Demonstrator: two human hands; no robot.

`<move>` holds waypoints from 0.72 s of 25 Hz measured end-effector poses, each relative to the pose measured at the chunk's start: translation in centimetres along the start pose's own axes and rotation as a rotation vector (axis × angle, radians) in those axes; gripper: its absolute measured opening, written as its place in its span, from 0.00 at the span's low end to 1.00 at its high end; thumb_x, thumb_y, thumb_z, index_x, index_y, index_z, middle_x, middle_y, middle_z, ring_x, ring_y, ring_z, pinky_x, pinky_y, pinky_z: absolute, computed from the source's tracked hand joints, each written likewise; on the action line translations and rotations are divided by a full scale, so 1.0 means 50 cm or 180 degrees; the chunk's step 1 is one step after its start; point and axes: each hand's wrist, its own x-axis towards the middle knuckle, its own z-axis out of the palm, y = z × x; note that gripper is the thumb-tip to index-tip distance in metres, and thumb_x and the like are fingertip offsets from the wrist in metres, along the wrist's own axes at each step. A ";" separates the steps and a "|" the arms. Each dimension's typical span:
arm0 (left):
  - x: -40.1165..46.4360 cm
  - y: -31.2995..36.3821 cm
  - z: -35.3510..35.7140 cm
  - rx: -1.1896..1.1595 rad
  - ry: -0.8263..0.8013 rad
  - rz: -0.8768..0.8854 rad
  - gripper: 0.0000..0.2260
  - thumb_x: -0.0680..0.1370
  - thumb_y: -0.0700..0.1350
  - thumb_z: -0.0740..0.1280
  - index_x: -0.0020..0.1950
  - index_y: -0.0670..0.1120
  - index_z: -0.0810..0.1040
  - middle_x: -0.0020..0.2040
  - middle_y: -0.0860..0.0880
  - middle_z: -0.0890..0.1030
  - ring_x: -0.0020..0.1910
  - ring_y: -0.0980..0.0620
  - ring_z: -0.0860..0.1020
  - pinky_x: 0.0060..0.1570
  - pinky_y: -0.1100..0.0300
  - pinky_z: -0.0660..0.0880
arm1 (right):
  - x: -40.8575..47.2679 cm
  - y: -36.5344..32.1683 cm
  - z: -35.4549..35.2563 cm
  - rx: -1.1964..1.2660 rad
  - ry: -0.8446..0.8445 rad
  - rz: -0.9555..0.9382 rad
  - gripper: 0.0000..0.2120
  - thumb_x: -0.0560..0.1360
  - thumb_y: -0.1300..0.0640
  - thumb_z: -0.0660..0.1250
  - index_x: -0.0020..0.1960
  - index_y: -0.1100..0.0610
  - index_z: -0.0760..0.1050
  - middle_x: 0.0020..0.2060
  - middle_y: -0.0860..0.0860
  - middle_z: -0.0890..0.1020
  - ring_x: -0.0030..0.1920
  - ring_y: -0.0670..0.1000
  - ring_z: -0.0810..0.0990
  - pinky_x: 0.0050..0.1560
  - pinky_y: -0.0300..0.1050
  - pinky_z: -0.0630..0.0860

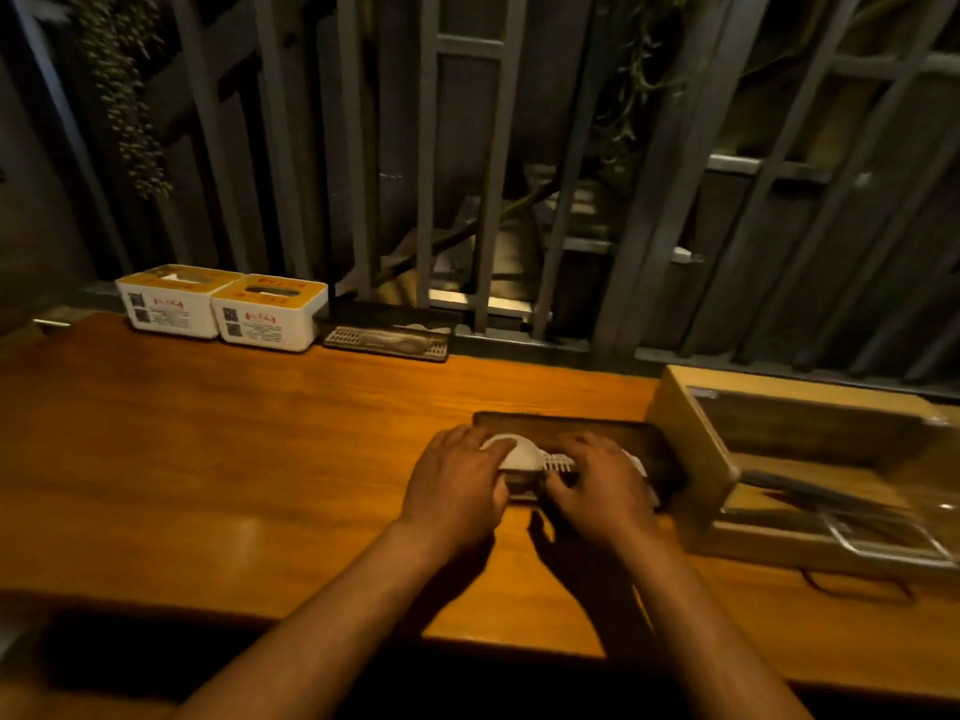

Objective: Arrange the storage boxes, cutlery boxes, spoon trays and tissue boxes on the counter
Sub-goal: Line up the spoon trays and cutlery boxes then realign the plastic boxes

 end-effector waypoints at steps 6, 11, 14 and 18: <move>-0.034 0.107 0.059 0.0584 -0.0445 -0.0230 0.30 0.78 0.51 0.62 0.78 0.53 0.54 0.77 0.42 0.60 0.75 0.41 0.58 0.73 0.47 0.59 | -0.074 0.111 -0.049 -0.0411 -0.0220 0.0137 0.31 0.73 0.48 0.69 0.74 0.44 0.64 0.75 0.50 0.66 0.75 0.55 0.62 0.74 0.54 0.60; -0.008 0.081 0.067 0.0652 -0.0598 -0.0429 0.30 0.80 0.51 0.60 0.79 0.52 0.51 0.79 0.42 0.56 0.77 0.41 0.54 0.73 0.45 0.58 | -0.050 0.124 -0.024 -0.0423 -0.0540 -0.0148 0.40 0.71 0.44 0.69 0.78 0.44 0.53 0.79 0.50 0.54 0.79 0.54 0.48 0.76 0.54 0.45; 0.044 0.049 0.078 0.0638 -0.0611 -0.0488 0.30 0.79 0.50 0.60 0.79 0.51 0.52 0.79 0.42 0.56 0.77 0.40 0.53 0.73 0.44 0.58 | 0.012 0.126 -0.005 -0.0385 -0.0634 -0.0166 0.43 0.70 0.44 0.70 0.78 0.46 0.51 0.79 0.50 0.53 0.79 0.55 0.47 0.77 0.54 0.43; 0.153 -0.006 0.108 0.0621 -0.0629 -0.0587 0.32 0.78 0.48 0.62 0.79 0.50 0.51 0.79 0.42 0.55 0.77 0.39 0.52 0.74 0.44 0.56 | 0.134 0.126 0.028 -0.0413 -0.0731 -0.0031 0.46 0.68 0.45 0.72 0.78 0.46 0.51 0.79 0.51 0.52 0.79 0.56 0.47 0.78 0.57 0.46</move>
